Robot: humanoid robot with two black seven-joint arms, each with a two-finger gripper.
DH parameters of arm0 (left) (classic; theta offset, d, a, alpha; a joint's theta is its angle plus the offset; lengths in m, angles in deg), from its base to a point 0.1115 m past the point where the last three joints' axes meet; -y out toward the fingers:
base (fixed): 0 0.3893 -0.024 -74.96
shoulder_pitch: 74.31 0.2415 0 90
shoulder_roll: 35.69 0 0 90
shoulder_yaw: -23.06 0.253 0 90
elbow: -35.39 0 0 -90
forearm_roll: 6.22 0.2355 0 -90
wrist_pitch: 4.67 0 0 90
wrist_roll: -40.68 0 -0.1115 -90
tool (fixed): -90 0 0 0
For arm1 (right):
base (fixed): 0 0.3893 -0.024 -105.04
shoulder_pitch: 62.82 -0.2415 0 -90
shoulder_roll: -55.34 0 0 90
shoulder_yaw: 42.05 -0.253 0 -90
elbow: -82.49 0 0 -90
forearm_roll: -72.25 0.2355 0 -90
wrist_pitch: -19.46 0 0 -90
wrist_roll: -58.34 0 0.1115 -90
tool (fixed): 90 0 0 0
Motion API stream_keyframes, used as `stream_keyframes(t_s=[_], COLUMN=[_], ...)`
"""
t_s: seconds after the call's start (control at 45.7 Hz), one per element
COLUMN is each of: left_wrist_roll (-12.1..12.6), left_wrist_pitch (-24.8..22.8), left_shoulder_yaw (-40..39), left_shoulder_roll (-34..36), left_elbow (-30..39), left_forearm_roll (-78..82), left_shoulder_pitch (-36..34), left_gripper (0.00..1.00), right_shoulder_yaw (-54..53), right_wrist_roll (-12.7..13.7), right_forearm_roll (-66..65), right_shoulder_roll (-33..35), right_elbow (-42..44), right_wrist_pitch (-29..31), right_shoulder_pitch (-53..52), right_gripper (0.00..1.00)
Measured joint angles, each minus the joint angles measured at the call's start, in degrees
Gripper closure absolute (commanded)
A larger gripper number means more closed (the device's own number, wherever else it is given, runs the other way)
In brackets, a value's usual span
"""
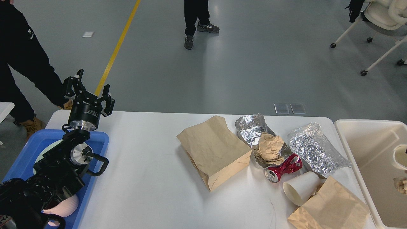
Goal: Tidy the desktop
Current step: 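Raise the right gripper and move it back over the table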
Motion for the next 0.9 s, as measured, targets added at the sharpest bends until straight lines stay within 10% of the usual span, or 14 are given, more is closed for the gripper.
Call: stream_keyframes(t_s=[0.612,0.897], left_wrist_roll=[0.0,0.0], left_wrist_pitch=[0.0,0.0], left_shoulder_yaw=[0.0,0.0], left_shoulder_roll=[0.0,0.0], left_elbow=[0.0,0.0], left_forearm_roll=[0.0,0.0], left_shoulder_pitch=[0.0,0.0], left_gripper=[0.04,0.04], right_shoulder_yaw=[-4.6,-0.7], right_wrist_roll=[-0.1,0.0], right_forearm_roll=[0.9,1.0], right_shoulder_roll=[-7.6,-16.5], right_elbow=[-3.2,-15.7], right_wrist_pitch=[-5.0,8.4], right_shoulder_pitch=[-9.5,-33.2], right_gripper=[0.0,0.0])
